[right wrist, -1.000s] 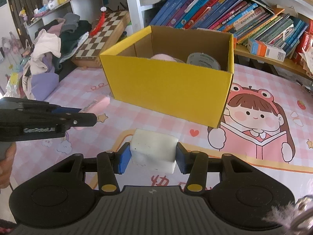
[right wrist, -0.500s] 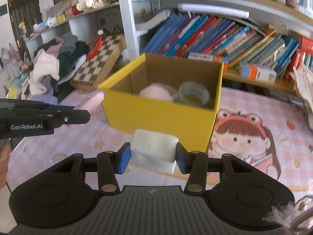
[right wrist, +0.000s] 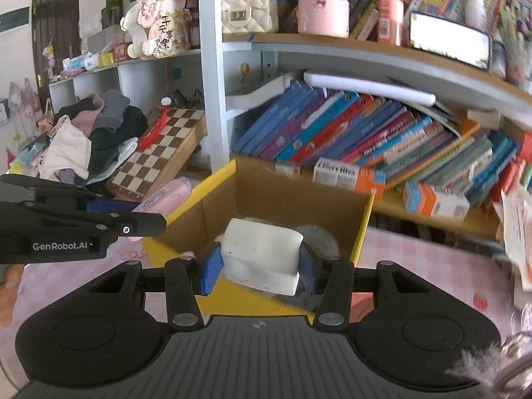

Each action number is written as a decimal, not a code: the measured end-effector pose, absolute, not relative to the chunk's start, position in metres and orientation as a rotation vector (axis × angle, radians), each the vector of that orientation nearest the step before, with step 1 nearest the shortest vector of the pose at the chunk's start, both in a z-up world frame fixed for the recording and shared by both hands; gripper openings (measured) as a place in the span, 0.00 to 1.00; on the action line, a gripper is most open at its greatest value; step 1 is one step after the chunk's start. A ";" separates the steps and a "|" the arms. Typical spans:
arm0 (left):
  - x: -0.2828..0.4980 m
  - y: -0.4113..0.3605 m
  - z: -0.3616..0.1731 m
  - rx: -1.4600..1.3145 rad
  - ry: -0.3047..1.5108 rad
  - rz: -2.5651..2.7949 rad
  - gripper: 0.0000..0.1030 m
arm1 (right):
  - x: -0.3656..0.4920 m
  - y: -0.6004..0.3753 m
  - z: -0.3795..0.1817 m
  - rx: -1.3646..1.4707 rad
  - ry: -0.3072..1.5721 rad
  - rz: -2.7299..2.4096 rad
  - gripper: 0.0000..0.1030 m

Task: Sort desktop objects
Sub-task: 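Carry the white block with the right tool and pink stick with the left tool over the box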

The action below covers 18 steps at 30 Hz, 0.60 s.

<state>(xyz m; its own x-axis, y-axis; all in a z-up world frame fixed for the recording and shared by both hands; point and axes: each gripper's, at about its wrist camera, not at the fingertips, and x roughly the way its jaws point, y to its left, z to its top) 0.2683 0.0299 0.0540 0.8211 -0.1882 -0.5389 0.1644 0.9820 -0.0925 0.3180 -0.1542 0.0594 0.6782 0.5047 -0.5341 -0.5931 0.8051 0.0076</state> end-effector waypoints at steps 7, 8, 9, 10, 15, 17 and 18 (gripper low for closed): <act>0.307 0.022 0.052 0.017 0.592 -0.174 0.22 | 0.358 -0.139 0.051 -0.268 0.561 0.650 0.44; 0.312 0.021 0.052 0.026 0.595 -0.172 0.22 | 0.364 -0.136 0.048 -0.287 0.568 0.659 0.44; 0.318 0.020 0.051 0.033 0.600 -0.171 0.22 | 0.368 -0.134 0.045 -0.302 0.573 0.665 0.44; 0.324 0.019 0.050 0.039 0.607 -0.171 0.22 | 0.372 -0.131 0.042 -0.317 0.579 0.671 0.44; 0.354 0.017 0.041 0.062 0.658 -0.160 0.22 | 0.395 -0.118 0.026 -0.389 0.604 0.680 0.44; 0.365 0.017 0.035 0.068 0.682 -0.154 0.22 | 0.404 -0.113 0.021 -0.420 0.615 0.685 0.44; 0.371 0.018 0.033 0.068 0.695 -0.152 0.22 | 0.408 -0.110 0.018 -0.436 0.621 0.691 0.44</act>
